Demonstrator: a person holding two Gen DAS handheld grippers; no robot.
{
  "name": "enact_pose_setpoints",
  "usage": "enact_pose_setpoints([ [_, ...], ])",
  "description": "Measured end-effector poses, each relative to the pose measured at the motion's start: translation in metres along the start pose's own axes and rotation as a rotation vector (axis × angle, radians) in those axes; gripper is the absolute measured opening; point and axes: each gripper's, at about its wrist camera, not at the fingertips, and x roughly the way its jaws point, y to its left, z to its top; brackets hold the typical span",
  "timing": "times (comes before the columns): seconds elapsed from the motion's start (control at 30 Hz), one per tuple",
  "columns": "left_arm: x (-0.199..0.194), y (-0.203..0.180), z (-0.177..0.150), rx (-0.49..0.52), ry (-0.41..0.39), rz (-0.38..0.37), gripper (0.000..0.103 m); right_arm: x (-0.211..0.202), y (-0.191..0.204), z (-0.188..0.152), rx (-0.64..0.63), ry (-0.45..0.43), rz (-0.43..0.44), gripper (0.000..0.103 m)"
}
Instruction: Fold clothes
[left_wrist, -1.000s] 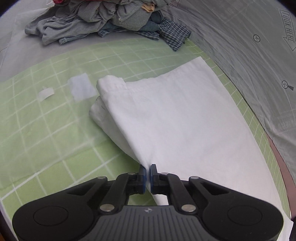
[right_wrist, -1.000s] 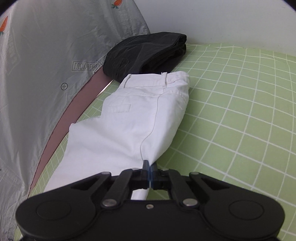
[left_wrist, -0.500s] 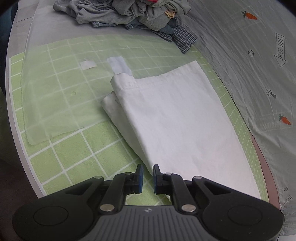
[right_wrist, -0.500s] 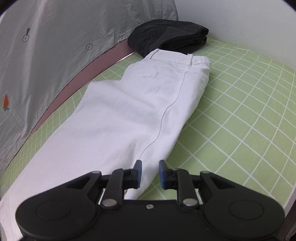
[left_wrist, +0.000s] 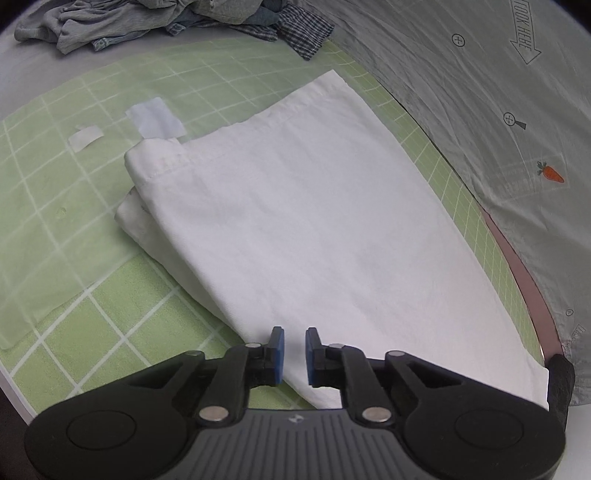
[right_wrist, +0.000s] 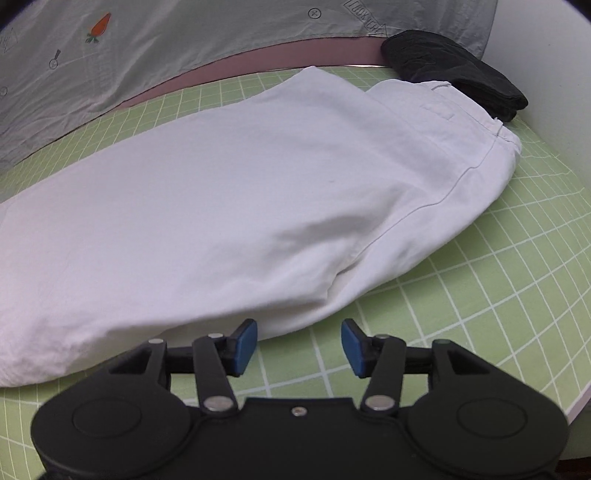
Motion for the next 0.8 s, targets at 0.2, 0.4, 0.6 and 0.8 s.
enact_pose_setpoints([
  [0.2, -0.013, -0.014, 0.015, 0.078, -0.061, -0.003, 0.000, -0.005, 0.010, 0.010, -0.022, -0.049, -0.008, 0.050],
  [0.4, -0.008, -0.026, 0.041, 0.128, -0.108, 0.005, 0.000, 0.004, 0.020, 0.031, -0.038, -0.076, -0.004, 0.048],
  [0.6, 0.005, -0.008, 0.047, 0.007, -0.118, 0.040, 0.000, 0.012, 0.017, 0.060, 0.076, -0.167, 0.058, 0.046],
  [0.8, 0.000, 0.022, 0.049, -0.108, -0.136, 0.111, 0.008, 0.033, 0.022, 0.073, 0.049, -0.133, 0.027, 0.045],
])
